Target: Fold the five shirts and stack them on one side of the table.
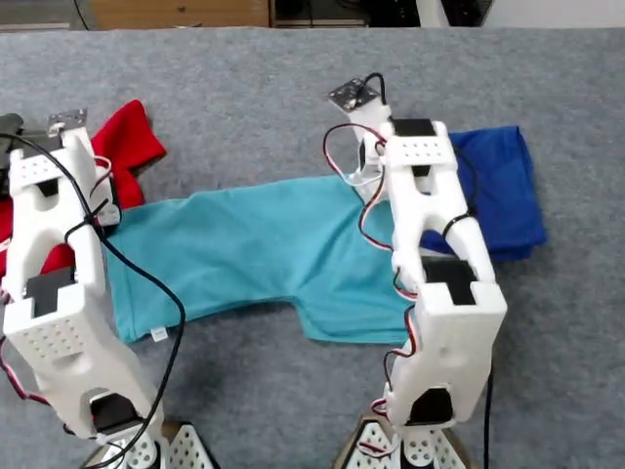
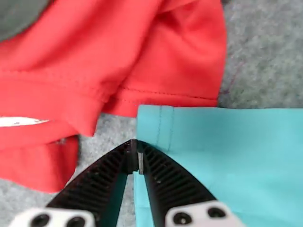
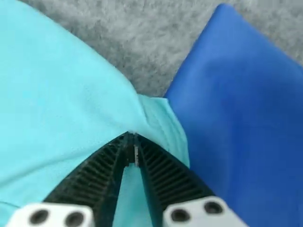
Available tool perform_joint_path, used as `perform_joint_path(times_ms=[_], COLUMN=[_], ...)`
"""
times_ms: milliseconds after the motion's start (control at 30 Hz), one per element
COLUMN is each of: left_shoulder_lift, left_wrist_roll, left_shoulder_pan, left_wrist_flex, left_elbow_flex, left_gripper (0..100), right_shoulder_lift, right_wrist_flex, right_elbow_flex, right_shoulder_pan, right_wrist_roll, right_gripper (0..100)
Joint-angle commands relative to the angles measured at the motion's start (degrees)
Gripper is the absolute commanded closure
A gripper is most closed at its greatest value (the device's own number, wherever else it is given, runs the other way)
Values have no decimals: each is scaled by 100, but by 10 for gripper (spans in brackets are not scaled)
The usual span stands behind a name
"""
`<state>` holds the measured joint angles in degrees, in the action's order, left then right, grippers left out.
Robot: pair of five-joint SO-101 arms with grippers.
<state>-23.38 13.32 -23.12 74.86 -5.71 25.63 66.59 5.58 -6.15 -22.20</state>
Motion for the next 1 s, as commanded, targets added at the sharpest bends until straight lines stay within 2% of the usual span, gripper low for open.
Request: perform_joint_path(times_ms=[0, 167, 267, 333, 467, 733, 967], left_shoulder_lift=[66, 374, 268, -84, -796, -1815, -2457], left_wrist_roll=[-44, -44, -141, -448, -598, -615, -571], left_shoulder_pan=[62, 334, 545, 607, 422, -158, -149], left_wrist_flex=[360, 923, 651, 299, 290, 1160, 2224], left_elbow_flex=[-571, -1029, -923, -730, -862, -2479, -4123], left_gripper=[981, 981, 981, 981, 982, 982, 982], right_shoulder_lift=[-286, -1112, -1455, -1481, -1270, -391, -462], right_wrist_flex=[105, 431, 404, 290, -44, -545, -545], right_elbow_flex=[321, 286, 286, 303, 189, 198, 198], right_shoulder_pan=[31, -330, -462, -470, -286, 268, 233], right_wrist_roll=[18, 9, 18, 44, 26, 18, 18], right_gripper=[998, 998, 998, 998, 998, 998, 998])
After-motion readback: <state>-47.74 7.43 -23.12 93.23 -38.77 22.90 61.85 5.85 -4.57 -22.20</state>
